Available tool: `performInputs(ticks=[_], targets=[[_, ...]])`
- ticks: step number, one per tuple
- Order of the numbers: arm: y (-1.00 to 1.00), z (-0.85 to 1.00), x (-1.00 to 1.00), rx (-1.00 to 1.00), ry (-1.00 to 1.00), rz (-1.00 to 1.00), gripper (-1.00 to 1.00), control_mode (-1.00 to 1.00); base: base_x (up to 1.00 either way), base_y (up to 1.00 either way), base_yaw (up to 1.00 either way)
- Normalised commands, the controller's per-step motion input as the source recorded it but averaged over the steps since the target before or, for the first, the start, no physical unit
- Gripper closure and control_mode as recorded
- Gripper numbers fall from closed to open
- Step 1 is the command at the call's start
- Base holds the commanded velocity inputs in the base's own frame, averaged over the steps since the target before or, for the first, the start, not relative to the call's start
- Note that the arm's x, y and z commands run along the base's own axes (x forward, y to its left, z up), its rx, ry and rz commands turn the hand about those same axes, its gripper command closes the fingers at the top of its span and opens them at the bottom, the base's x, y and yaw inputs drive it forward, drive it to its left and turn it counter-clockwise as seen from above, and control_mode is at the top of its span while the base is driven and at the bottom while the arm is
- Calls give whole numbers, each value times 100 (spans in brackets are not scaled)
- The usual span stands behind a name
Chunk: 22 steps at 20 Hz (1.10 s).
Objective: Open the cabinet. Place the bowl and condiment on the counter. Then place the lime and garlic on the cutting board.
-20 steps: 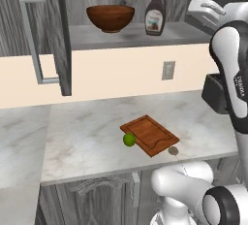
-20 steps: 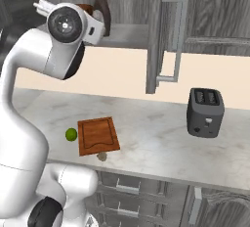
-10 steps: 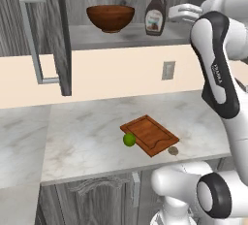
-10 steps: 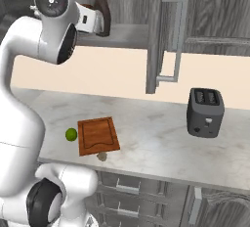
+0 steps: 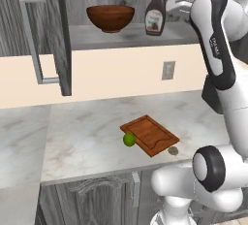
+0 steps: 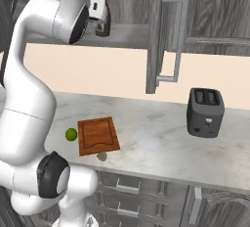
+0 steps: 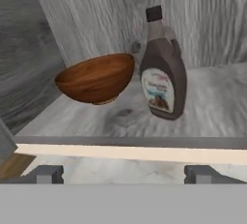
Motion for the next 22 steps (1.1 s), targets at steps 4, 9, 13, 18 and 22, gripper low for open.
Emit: performInputs(ticks=[4, 9, 13, 18, 22], targets=[[-12, -19, 13, 0, -19, 10, -100, -100, 0, 0, 0], [-1, -14, 12, 0, -26, 2, -100, -100, 0, 0, 0], [3, -12, 18, 0, -9, 0, -100, -100, 0, 0, 0], [4, 3, 38, 0, 5, 0, -100, -100, 0, 0, 0], [-5, 14, 51, 0, 19, 0, -100, -100, 0, 0, 0]])
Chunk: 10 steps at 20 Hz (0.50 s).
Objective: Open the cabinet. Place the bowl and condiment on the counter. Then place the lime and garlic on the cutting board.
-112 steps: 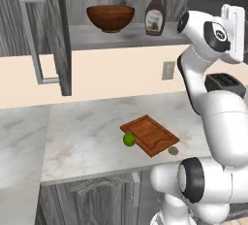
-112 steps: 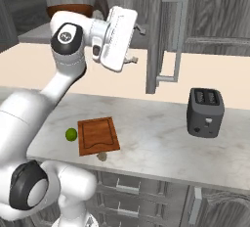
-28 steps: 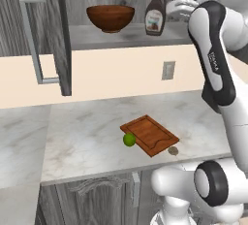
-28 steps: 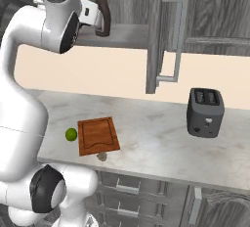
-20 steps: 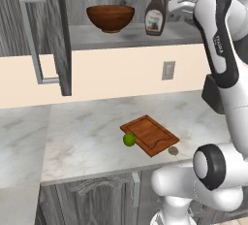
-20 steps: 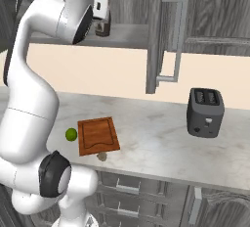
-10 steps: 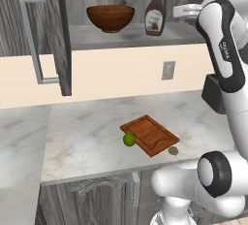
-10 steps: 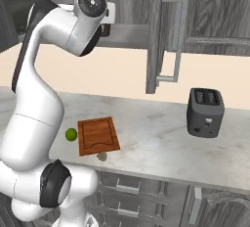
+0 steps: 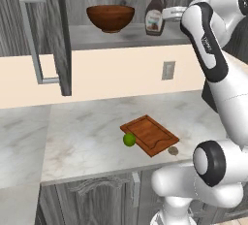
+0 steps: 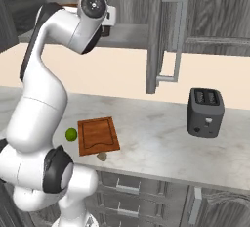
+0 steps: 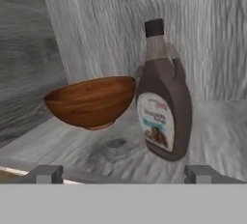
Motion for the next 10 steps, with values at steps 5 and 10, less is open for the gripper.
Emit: performInputs(ticks=[5, 10], targets=[[-20, 8, 39, 2, 14, 1, -100, -100, 0, 0, 0], [-13, 0, 23, 1, 3, 3, -100, -100, 0, 0, 0]])
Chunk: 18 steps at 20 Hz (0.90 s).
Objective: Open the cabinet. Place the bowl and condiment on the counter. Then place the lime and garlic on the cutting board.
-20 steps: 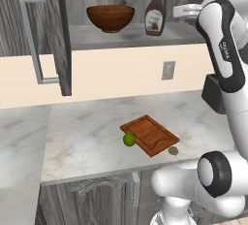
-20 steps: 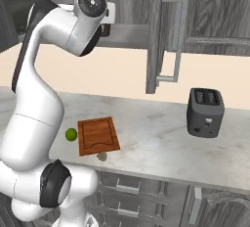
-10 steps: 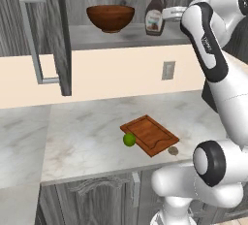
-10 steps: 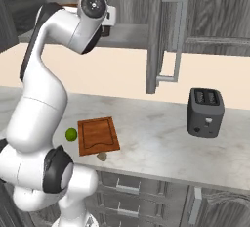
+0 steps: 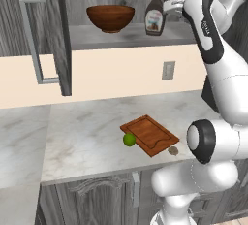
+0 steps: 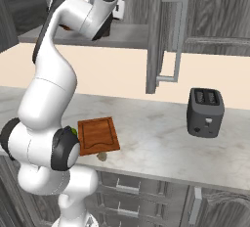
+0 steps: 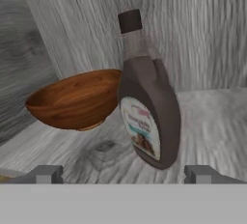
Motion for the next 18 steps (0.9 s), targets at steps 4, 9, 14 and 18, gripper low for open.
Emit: performInputs(ticks=[4, 9, 14, 18], targets=[[0, -2, 6, 2, -2, 6, -100, -100, 0, 0, 0], [0, -16, 2, 2, -4, 7, -100, -100, 0, 0, 0], [2, -20, 12, 0, -1, 3, -100, -100, 0, 0, 0], [16, -4, 23, 0, 0, 0, -100, -100, 0, 0, 0]])
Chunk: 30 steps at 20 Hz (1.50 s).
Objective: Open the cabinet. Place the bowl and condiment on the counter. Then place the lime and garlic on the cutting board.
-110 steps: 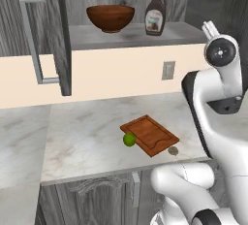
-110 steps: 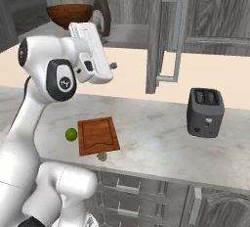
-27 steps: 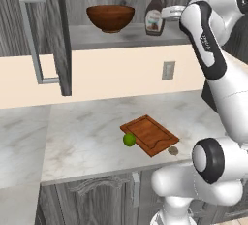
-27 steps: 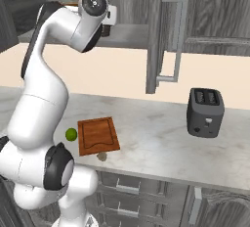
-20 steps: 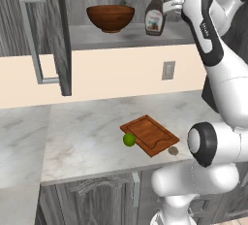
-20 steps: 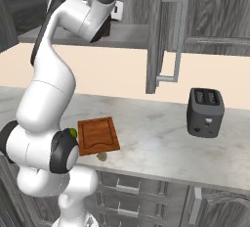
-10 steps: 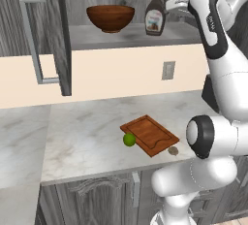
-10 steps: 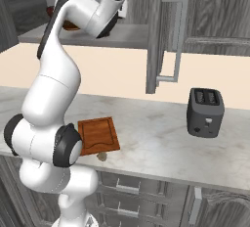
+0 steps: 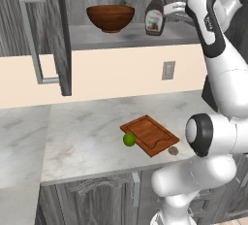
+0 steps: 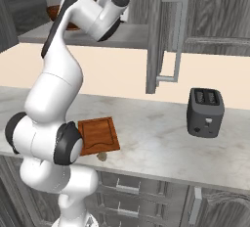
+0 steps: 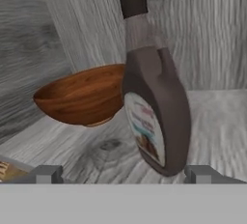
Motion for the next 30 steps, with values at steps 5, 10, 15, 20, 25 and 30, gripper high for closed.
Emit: performInputs(ticks=[5, 10, 15, 20, 25, 30], targets=[[29, 0, 33, 0, 0, 0, -100, -100, 0, 0, 0], [0, 0, 53, 0, 0, 0, -100, -100, 0, 0, 0], [-19, 0, 53, 1, 0, 0, -100, -100, 0, 0, 0], [-39, 0, 19, 2, 0, 0, -100, -100, 0, 0, 0], [-33, 0, 0, 0, 0, 0, -100, -100, 0, 0, 0], [-8, 0, 3, 0, 0, 0, -100, -100, 0, 0, 0]])
